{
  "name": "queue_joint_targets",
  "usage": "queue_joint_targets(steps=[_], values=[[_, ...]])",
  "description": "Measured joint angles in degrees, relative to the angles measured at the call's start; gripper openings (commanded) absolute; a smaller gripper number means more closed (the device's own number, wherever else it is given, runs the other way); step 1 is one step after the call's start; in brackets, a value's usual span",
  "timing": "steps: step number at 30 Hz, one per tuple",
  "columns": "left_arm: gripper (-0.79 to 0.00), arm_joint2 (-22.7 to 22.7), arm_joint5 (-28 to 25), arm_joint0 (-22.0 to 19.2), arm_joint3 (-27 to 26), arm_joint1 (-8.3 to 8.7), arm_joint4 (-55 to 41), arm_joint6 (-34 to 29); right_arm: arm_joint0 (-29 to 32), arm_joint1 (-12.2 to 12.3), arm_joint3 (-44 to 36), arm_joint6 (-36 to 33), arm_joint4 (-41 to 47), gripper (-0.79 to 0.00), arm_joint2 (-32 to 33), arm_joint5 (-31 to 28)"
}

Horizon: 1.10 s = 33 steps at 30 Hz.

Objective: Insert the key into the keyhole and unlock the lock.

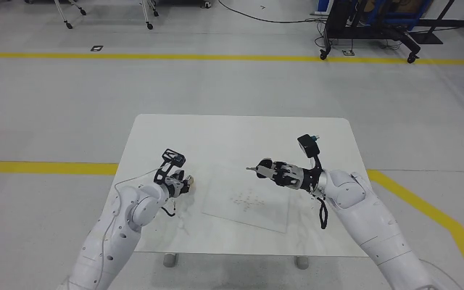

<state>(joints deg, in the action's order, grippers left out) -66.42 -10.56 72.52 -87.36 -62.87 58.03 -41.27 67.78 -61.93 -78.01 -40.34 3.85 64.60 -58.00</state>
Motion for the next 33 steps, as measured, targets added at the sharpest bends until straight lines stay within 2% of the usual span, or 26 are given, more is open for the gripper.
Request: queue_joint_targets(steps=[9, 10, 24, 27, 33], values=[[-0.631, 1.23, 0.74, -1.72, 1.27, -0.40, 0.71, -1.27, 0.00, 0.00, 0.00, 0.00, 0.00, -0.785, 0.00, 0.00], [-0.785, 1.50, 0.90, -2.05, 1.66, -0.50, 0.80, -1.37, 0.00, 0.00, 0.00, 0.00, 0.00, -0.785, 0.00, 0.00], [-0.785, 1.15, -0.15, -3.40, 4.76, -0.91, -1.79, 0.34, 0.00, 0.00, 0.00, 0.00, 0.00, -0.785, 0.00, 0.00], [-0.785, -0.77, -4.68, -2.43, 4.64, -0.68, -6.40, 2.97, 0.00, 0.00, 0.00, 0.00, 0.00, -0.785, 0.00, 0.00], [-0.785, -5.91, -20.24, 0.02, 5.86, 0.43, -18.06, 5.63, 0.00, 0.00, 0.00, 0.00, 0.00, -0.785, 0.00, 0.00]])
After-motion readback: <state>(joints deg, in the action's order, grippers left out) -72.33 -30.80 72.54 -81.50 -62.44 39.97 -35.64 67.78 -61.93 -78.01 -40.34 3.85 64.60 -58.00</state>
